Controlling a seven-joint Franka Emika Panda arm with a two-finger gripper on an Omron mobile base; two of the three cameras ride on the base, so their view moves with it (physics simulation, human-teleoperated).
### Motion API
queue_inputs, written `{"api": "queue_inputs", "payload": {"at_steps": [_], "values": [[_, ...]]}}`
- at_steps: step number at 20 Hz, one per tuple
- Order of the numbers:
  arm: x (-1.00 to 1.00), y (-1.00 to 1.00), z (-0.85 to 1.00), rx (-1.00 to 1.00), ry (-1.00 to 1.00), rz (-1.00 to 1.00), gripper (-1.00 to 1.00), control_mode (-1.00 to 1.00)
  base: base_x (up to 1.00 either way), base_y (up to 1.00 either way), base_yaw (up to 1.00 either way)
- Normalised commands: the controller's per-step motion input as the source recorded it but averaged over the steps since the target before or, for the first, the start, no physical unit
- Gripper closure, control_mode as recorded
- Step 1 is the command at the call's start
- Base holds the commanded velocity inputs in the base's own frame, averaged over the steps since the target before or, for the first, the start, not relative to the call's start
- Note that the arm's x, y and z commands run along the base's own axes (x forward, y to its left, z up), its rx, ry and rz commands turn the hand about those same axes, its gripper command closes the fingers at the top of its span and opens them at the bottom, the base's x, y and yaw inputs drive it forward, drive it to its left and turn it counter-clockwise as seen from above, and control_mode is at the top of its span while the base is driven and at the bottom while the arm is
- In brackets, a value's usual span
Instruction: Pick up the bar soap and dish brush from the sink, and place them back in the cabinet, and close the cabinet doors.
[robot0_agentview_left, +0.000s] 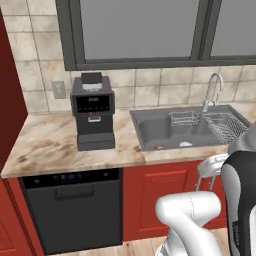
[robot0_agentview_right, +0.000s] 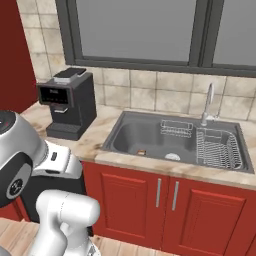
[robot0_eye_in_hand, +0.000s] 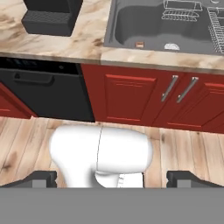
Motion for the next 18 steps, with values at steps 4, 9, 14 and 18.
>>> {"api": "queue_inputs", "payload": {"at_steps": [4, 9, 14, 18], "values": [[0.0, 0.0, 0.0, 0.0, 0.0, 0.0, -1.0, 1.0, 0.38, -0.58, 0.16], [0.0, 0.0, 0.0, 0.0, 0.0, 0.0, -1.0, 1.0, 0.17, -0.75, 0.01], [0.0, 0.0, 0.0, 0.0, 0.0, 0.0, -1.0, 1.0, 0.17, -0.71, 0.0], [0.0, 0.0, 0.0, 0.0, 0.0, 0.0, -1.0, 1.0, 0.3, -0.29, -0.03]]}}
